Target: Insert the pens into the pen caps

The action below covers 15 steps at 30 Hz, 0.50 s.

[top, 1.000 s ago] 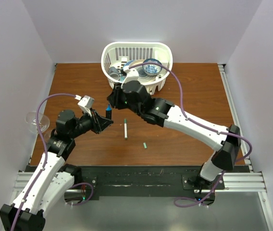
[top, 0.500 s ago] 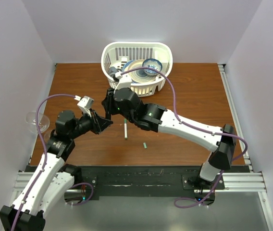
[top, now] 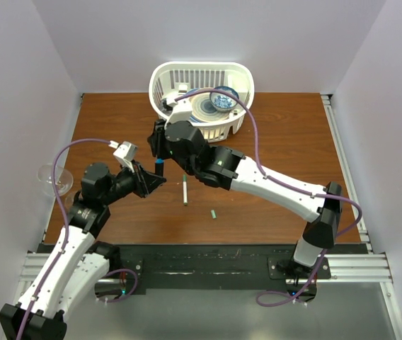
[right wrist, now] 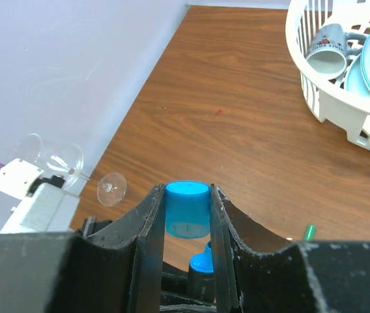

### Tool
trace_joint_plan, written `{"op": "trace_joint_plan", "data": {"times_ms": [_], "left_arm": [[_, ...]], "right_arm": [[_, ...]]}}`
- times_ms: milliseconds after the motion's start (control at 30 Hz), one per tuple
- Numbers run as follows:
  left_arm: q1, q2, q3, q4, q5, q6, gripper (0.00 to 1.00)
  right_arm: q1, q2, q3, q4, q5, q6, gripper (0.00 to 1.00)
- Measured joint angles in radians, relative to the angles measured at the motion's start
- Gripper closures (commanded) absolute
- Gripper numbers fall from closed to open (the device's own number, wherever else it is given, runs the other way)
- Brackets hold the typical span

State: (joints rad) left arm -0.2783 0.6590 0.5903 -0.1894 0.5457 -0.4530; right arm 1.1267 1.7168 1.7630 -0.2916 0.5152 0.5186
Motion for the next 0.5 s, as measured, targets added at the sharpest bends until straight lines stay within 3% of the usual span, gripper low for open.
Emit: {"op": "trace_joint_plan", "data": {"times_ms": [500], "left_arm": [[-0.002,-0.001,-0.002,-0.048,-0.005,-0.005,1.0]], "right_arm": [[0.001,-0.046,-0.225,0.095,-0.01,0.046,1.0]]}}
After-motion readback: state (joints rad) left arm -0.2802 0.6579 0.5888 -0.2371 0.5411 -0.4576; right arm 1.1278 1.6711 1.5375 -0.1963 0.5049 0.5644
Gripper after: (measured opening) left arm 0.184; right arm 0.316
